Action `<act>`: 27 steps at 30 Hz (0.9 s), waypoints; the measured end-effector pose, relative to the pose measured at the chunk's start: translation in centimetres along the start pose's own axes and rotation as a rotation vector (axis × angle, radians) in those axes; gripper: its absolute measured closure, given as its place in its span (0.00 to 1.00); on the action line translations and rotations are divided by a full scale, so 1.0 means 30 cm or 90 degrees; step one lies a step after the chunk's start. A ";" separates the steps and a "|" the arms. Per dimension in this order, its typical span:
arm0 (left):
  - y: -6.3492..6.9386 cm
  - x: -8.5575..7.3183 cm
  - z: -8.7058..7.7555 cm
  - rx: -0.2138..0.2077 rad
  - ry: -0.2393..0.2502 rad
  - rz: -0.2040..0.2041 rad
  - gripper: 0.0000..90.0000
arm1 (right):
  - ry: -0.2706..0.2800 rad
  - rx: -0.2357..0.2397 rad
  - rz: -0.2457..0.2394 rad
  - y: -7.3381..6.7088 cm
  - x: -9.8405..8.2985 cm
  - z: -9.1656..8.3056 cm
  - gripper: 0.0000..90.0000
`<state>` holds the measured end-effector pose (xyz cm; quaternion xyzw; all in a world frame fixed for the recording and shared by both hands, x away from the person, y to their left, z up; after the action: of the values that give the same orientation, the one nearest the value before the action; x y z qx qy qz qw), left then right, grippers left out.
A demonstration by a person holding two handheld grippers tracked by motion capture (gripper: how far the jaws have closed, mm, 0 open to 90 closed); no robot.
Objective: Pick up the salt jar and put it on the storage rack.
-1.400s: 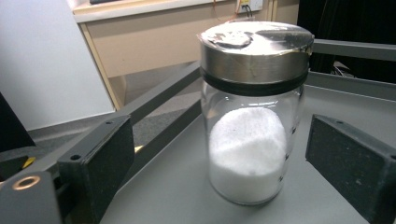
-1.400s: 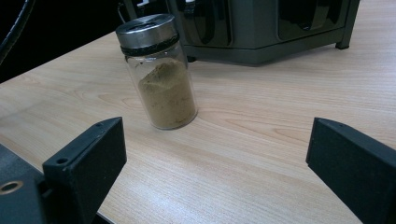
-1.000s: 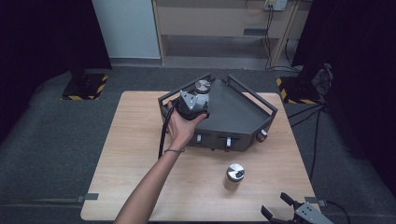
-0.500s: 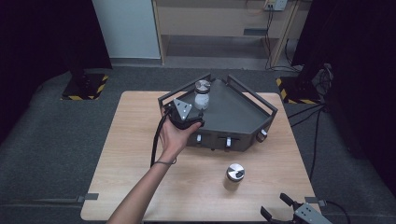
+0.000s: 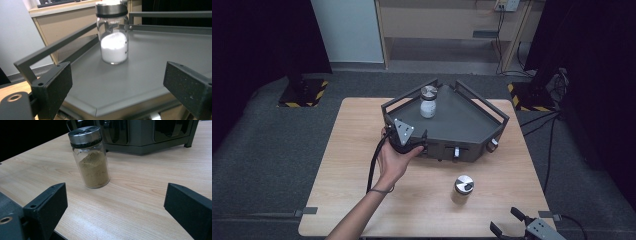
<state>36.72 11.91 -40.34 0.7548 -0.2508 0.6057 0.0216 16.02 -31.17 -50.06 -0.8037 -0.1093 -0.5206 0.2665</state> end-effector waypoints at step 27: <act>0.105 -0.177 -0.161 -0.021 -0.012 -0.058 0.08 | -0.003 0.005 -0.007 -0.007 -0.001 0.003 0.06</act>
<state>30.34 12.66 -44.84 0.7707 -0.2266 0.5926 0.0595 15.98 -30.95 -50.05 -0.8034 -0.1161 -0.5197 0.2665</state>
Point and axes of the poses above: each handheld gripper's, and its own axes: z roughly forward along the jaws, x roughly out of its top, y roughly to its right, the point moved 8 cm from there along z, roughly forward along the jaws, and after that the axes turned 9 degrees about z, right-handed, at the moved point
